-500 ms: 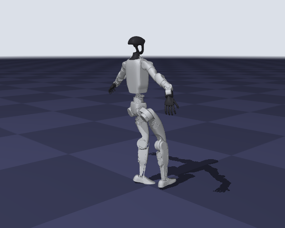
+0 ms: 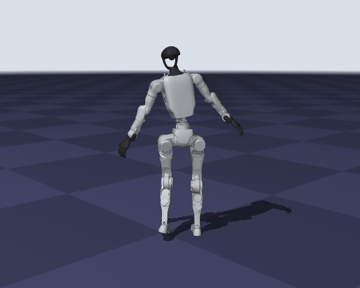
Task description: Dance
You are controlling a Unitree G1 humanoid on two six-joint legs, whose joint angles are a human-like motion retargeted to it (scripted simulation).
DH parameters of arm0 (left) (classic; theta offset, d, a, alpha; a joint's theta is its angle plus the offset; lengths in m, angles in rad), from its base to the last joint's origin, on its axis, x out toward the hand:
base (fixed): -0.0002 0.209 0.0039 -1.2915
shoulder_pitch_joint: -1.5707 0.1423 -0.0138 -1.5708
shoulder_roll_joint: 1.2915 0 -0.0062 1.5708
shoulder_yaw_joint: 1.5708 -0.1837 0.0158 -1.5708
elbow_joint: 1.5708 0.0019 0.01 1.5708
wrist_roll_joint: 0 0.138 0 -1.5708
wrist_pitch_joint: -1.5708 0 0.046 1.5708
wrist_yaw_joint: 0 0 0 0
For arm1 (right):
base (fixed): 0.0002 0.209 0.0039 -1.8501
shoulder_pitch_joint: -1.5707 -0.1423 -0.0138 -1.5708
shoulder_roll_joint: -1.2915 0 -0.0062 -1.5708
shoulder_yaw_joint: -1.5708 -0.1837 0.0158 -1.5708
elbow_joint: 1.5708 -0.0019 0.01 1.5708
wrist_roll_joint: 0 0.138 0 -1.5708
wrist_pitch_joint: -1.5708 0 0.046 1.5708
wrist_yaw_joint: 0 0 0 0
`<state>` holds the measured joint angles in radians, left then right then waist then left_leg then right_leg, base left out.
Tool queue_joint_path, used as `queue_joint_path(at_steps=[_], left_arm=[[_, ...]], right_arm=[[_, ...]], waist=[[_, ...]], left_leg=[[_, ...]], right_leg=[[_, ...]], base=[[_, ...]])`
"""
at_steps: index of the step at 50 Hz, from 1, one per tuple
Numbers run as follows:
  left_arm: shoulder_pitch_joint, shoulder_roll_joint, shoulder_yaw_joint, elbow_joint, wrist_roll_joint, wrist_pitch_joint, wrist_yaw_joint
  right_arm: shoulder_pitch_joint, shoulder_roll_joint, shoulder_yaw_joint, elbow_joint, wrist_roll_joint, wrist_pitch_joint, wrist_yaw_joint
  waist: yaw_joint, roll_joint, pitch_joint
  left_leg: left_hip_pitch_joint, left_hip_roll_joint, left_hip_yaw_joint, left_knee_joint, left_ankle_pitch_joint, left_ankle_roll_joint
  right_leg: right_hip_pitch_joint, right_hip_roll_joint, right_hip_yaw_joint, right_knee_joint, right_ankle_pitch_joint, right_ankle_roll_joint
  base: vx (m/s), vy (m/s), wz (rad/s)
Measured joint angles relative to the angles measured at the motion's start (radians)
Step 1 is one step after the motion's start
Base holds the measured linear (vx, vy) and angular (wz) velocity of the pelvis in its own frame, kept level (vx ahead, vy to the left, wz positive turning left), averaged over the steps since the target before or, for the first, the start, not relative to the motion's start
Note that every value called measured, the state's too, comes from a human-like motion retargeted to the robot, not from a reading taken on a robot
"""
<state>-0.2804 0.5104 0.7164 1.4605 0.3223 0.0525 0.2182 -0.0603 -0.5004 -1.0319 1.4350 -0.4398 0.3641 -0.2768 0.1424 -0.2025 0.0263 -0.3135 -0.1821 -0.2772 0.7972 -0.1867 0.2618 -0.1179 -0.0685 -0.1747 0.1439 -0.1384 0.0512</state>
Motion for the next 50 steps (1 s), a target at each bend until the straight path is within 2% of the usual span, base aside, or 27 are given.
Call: queue_joint_path(at_steps=[2, 5, 9, 12, 13, 15, 20, 22, 23, 25, 28, 30, 32, 34, 35, 37, 40, 41, 42, 43, 45, 47, 48, 50], left_arm=[[0.03, -0.043, 0.021, 0.009, -0.034, -0.035, 0.011], [0.085, -0.127, 0.024, 0.024, -0.076, -0.101, 0.053], [0.153, -0.228, 0.037, 0.028, -0.131, -0.15, 0.115], [0.205, -0.294, 0.018, 0.035, -0.153, -0.184, 0.16], [0.224, -0.314, -0.004, 0.04, -0.155, -0.201, 0.178], [0.25, -0.348, -0.046, 0.054, -0.152, -0.219, 0.21], [0.253, -0.424, -0.223, 0.08, -0.123, -0.158, 0.158], [0.234, -0.442, -0.341, 0.079, -0.116, -0.097, 0.086], [0.216, -0.445, -0.411, 0.082, -0.125, -0.055, 0.034], [0.168, -0.444, -0.512, 0.076, -0.109, 0.058, -0.113], [0.079, -0.445, -0.61, 0.069, -0.024, 0.233, -0.37], [0.01, -0.44, -0.681, 0.069, 0.024, 0.279, -0.508], [-0.065, -0.464, -0.71, 0.051, 0.081, 0.334, -0.64], [-0.146, -0.49, -0.741, 0.015, 0.118, 0.374, -0.82], [-0.186, -0.502, -0.757, -0.01, 0.137, 0.383, -0.917], [-0.273, -0.52, -0.797, -0.061, 0.158, 0.363, -1.063], [-0.414, -0.527, -0.899, -0.133, 0.142, 0.329, -1.206], [-0.461, -0.536, -0.937, -0.162, 0.134, 0.324, -1.251], [-0.503, -0.548, -0.968, -0.191, 0.13, 0.316, -1.298], [-0.537, -0.564, -0.985, -0.223, 0.134, 0.303, -1.349], [-0.596, -0.623, -0.994, -0.277, 0.162, 0.277, -1.461], [-0.644, -0.686, -0.984, -0.334, 0.168, 0.259, -1.518], [-0.67, -0.711, -0.973, -0.364, 0.16, 0.251, -1.525], [-0.725, -0.755, -0.952, -0.426, 0.118, 0.234, -1.523]], right_arm=[[0.0, 0.056, 0.004, -0.004, 0.035, -0.036, -0.043], [-0.003, 0.14, 0.0, -0.004, 0.09, -0.101, -0.131], [-0.019, 0.252, 0.037, 0.031, 0.207, -0.19, -0.175], [-0.033, 0.325, 0.08, 0.084, 0.299, -0.244, -0.17], [-0.04, 0.348, 0.094, 0.104, 0.326, -0.255, -0.173], [-0.063, 0.388, 0.147, 0.151, 0.391, -0.275, -0.171], [-0.151, 0.432, 0.391, 0.265, 0.537, -0.266, -0.072], [-0.192, 0.44, 0.507, 0.265, 0.556, -0.237, -0.007], [-0.22, 0.442, 0.573, 0.265, 0.562, -0.214, 0.034], [-0.29, 0.445, 0.703, 0.265, 0.54, -0.166, 0.131], [-0.394, 0.464, 0.859, 0.236, 0.403, -0.085, 0.299], [-0.46, 0.475, 0.948, 0.185, 0.289, -0.047, 0.424], [-0.524, 0.482, 1.011, 0.095, 0.149, 0.012, 0.55], [-0.589, 0.481, 1.058, -0.01, 0.008, 0.043, 0.65], [-0.624, 0.476, 1.085, -0.067, -0.053, 0.044, 0.7], [-0.7, 0.454, 1.138, -0.174, -0.143, 0.039, 0.765], [-0.815, 0.41, 1.205, -0.315, -0.238, -0.027, 0.878], [-0.85, 0.397, 1.206, -0.357, -0.265, -0.055, 0.945], [-0.886, 0.384, 1.204, -0.397, -0.287, -0.078, 1.007], [-0.92, 0.371, 1.198, -0.433, -0.298, -0.092, 1.06], [-0.971, 0.344, 1.172, -0.495, -0.292, -0.122, 1.157], [-1.002, 0.329, 1.144, -0.547, -0.255, -0.158, 1.224], [-1.016, 0.33, 1.129, -0.574, -0.23, -0.174, 1.245], [-1.042, 0.33, 1.097, -0.638, -0.166, -0.211, 1.269]], waist=[[0.0, 0.004, 0.005], [0.015, -0.003, 0.011], [0.032, 0.035, 0.009], [0.038, 0.084, 0.017], [0.037, 0.096, 0.02], [0.021, 0.113, 0.02], [0.01, 0.144, -0.003], [0.033, 0.162, 0.001], [0.05, 0.173, 0.004], [0.066, 0.2, -0.003], [0.062, 0.188, -0.003], [0.052, 0.167, 0.003], [0.05, 0.143, 0.015], [0.035, 0.112, 0.029], [0.021, 0.094, 0.038], [0.004, 0.057, 0.048], [0.032, 0.015, 0.031], [0.046, 0.002, 0.019], [0.059, -0.009, 0.007], [0.071, -0.021, -0.004], [0.065, -0.016, -0.007], [0.063, -0.005, 0.003], [0.077, -0.005, 0.001], [0.079, 0.003, 0.002]], left_leg=[[0.036, 0.065, 0.178, -0.033, -0.069, 0.0], [0.116, -0.024, 0.307, -0.188, -0.028, -0.006], [0.179, -0.025, 0.389, -0.397, -0.022, -0.08], [0.234, -0.005, 0.395, -0.578, 0.022, -0.118], [0.246, 0.008, 0.4, -0.616, 0.051, -0.099], [0.255, 0.031, 0.403, -0.622, 0.044, -0.103], [0.182, 0.021, 0.289, -0.612, 0.093, -0.106], [0.182, 0.03, 0.273, -0.607, 0.093, -0.115], [0.187, 0.041, 0.274, -0.609, 0.091, -0.126], [0.184, 0.079, 0.285, -0.608, 0.084, -0.152], [0.195, 0.068, 0.313, -0.622, 0.099, -0.155], [0.215, 0.043, 0.319, -0.638, 0.114, -0.146], [0.233, 0.012, 0.317, -0.642, 0.117, -0.134], [0.254, -0.029, 0.314, -0.642, 0.124, -0.113], [0.268, -0.053, 0.312, -0.642, 0.131, -0.1], [0.299, -0.1, 0.318, -0.647, 0.146, -0.067], [0.328, -0.14, 0.371, -0.662, 0.156, -0.037], [0.327, -0.147, 0.389, -0.663, 0.159, -0.03], [0.327, -0.153, 0.407, -0.664, 0.162, -0.024], [0.328, -0.158, 0.423, -0.664, 0.164, -0.019], [0.36, -0.152, 0.383, -0.647, 0.164, -0.017], [0.389, -0.158, 0.343, -0.624, 0.166, -0.005], [0.39, -0.161, 0.346, -0.619, 0.17, -0.001], [0.389, -0.161, 0.351, -0.597, 0.184, 0.0]], right_leg=[[0.029, -0.005, -0.073, -0.006, -0.007, 0.033], [0.048, -0.078, -0.153, 0.005, -0.007, 0.107], [0.058, -0.053, -0.206, 0.005, -0.011, 0.139], [0.082, -0.016, -0.268, 0.006, -0.038, 0.104], [0.088, -0.01, -0.285, 0.006, -0.052, 0.077], [0.086, -0.005, -0.313, 0.016, -0.077, 0.036], [0.027, -0.05, -0.339, 0.123, -0.061, -0.008], [-0.031, -0.044, -0.256, 0.244, 0.001, -0.055], [-0.079, -0.032, -0.196, 0.329, 0.036, -0.106], [-0.195, -0.001, -0.129, 0.501, 0.082, -0.293], [-0.297, 0.072, -0.005, 0.554, 0.094, -0.241], [-0.333, 0.155, 0.115, 0.48, 0.101, -0.154], [-0.338, 0.153, 0.099, 0.357, 0.12, -0.161], [-0.325, 0.134, 0.05, 0.207, 0.203, -0.179], [-0.313, 0.132, 0.029, 0.133, 0.235, -0.177], [-0.278, 0.132, -0.052, 0.022, 0.211, -0.1], [-0.193, 0.12, -0.363, -0.086, 0.147, -0.001], [-0.148, 0.122, -0.485, -0.105, 0.124, 0.008], [-0.109, 0.129, -0.564, -0.123, 0.099, 0.007], [-0.082, 0.146, -0.555, -0.136, 0.07, -0.016], [-0.09, 0.152, -0.385, -0.142, 0.119, -0.096], [-0.079, 0.129, -0.366, -0.133, 0.161, -0.169], [-0.059, 0.131, -0.445, -0.128, 0.147, -0.188], [-0.051, 0.142, -0.411, -0.118, 0.127, -0.199]], base=[[0.13, -0.14, 2.15], [0.11, 0.17, 1.94], [0.11, 0.03, 1.65], [0.17, 0.03, 1.61], [0.2, 0.05, 1.68], [0.19, 0.06, 1.65], [0.09, 0.13, 1.23], [0.18, 0.14, 0.6], [0.21, 0.14, 0.23], [0.14, 0.07, 0.12], [0.15, -0.02, 0.26], [0.18, -0.09, 0.45], [0.14, -0.12, 0.36], [0.14, -0.16, 0.49], [0.13, -0.15, 0.61], [0.15, -0.14, 0.34], [0.24, -0.15, -0.57], [0.26, -0.16, -0.8], [0.28, -0.19, -0.62], [0.32, -0.24, -0.19], [0.38, -0.27, 0.56], [0.26, -0.21, 0.42], [0.11, -0.31, -0.17], [0.05, -0.38, -0.2]])
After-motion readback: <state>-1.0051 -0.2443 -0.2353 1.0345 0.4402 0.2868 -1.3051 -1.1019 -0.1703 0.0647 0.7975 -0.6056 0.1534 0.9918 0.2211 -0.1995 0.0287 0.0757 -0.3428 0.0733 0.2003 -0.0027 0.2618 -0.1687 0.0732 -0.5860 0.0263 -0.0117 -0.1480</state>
